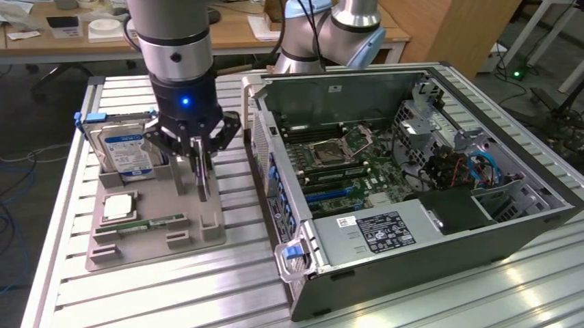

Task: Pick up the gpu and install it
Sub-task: 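Pick up the gpu and move the gpu toward the slot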

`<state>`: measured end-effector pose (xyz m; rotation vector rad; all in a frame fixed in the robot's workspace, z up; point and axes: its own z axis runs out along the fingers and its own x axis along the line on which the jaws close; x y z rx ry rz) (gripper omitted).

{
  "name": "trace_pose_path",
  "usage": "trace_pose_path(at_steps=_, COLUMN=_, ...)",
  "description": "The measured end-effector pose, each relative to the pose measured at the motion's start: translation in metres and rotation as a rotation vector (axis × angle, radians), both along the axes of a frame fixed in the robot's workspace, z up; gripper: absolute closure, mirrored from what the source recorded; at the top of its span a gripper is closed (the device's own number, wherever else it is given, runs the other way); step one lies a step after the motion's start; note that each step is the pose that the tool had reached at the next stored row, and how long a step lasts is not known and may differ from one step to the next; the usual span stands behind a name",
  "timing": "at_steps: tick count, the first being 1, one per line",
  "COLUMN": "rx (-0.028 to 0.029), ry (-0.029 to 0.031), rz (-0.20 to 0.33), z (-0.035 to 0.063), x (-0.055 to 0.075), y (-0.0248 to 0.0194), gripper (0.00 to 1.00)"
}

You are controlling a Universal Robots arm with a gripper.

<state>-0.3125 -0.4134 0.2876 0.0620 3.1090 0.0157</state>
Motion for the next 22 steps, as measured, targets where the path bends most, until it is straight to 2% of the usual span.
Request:
trace_pose_path(at_steps=2, rx=-0.0043, ry=0.0002, rz=0.0, z=0.0013, x=-0.0001, y=0.0, gripper=0.72)
trace_pose_path(at_steps=3, rx=-0.0085, ry=0.0001, rz=0.0, z=0.0019, x=-0.0002, y=0.0001, gripper=0.72)
trace_pose_path(at_steps=5, rx=-0.0216, ry=0.0002, rz=0.0, z=0.0028, x=-0.0001, y=0.0, gripper=0.72)
trace_pose_path(at_steps=6, rx=-0.0305, ry=0.0002, rz=0.0, z=0.003, x=-0.0001, y=0.0, gripper=0.72)
trace_pose_path(at_steps=7, rx=-0.0414, ry=0.0001, rz=0.0, z=0.0032, x=-0.0001, y=0.0, gripper=0.72)
trace_pose_path(at_steps=11, rx=-0.1097, ry=0.0001, rz=0.0, z=0.0035, x=-0.0001, y=0.0, gripper=0.72)
trace_pose_path(at_steps=12, rx=-0.1172, ry=0.0002, rz=0.0, z=0.0038, x=-0.0001, y=0.0, gripper=0.72)
trace_pose_path(at_steps=14, rx=-0.127, ry=0.0002, rz=0.0, z=0.0043, x=-0.0001, y=0.0, gripper=0.72)
trace_pose_path(at_steps=15, rx=-0.1301, ry=0.0003, rz=0.0, z=0.0048, x=-0.0001, y=-0.0001, gripper=0.72)
trace_pose_path(at_steps=19, rx=-0.1359, ry=0.0002, rz=0.0, z=0.0069, x=-0.0001, y=0.0, gripper=0.72)
trace_pose_path(at_steps=22, rx=-0.1374, ry=0.0002, rz=0.0, z=0.0093, x=-0.0001, y=0.0, gripper=0.72)
